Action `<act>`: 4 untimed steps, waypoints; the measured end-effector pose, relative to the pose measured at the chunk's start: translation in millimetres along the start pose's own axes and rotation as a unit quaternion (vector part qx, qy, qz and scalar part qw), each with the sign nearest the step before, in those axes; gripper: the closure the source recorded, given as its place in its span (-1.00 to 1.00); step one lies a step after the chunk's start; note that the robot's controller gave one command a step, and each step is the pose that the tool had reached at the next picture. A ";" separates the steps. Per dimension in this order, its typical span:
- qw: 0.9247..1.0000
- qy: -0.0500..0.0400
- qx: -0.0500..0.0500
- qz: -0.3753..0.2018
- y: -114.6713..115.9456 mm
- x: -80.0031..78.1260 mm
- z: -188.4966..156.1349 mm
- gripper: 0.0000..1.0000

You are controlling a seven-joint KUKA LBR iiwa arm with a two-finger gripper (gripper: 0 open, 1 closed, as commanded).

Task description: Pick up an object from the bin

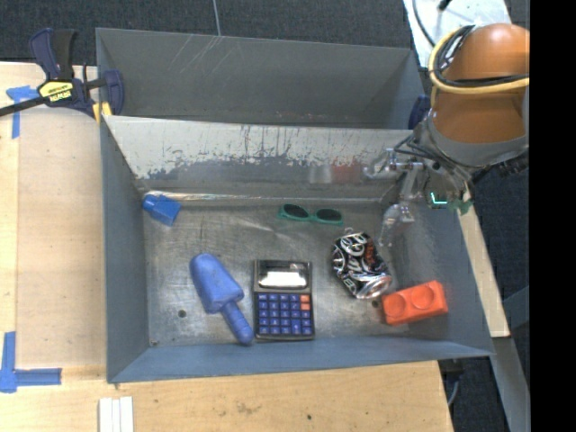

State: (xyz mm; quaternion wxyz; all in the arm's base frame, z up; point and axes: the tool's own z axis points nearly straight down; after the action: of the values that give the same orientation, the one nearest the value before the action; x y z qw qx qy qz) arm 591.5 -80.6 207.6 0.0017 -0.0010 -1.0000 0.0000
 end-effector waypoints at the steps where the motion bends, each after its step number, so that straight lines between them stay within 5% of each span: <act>1: 1.000 -0.004 0.000 -0.001 0.2 -1.6 -4.0 -1.00; 2: 0.999 -0.005 0.001 -0.049 11.7 15.1 40.5 -1.00; 3: 0.982 -0.004 0.001 -0.188 -4.1 16.8 83.4 -1.00; 4: 0.986 -0.004 0.004 -0.165 31.0 -18.0 124.9 1.00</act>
Offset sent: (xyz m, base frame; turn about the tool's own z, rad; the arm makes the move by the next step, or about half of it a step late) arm -0.0366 0.0262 -0.0937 -0.2086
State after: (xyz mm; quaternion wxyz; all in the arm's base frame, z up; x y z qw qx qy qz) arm 609.2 -49.7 82.7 -0.0023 0.1643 -0.9864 0.0040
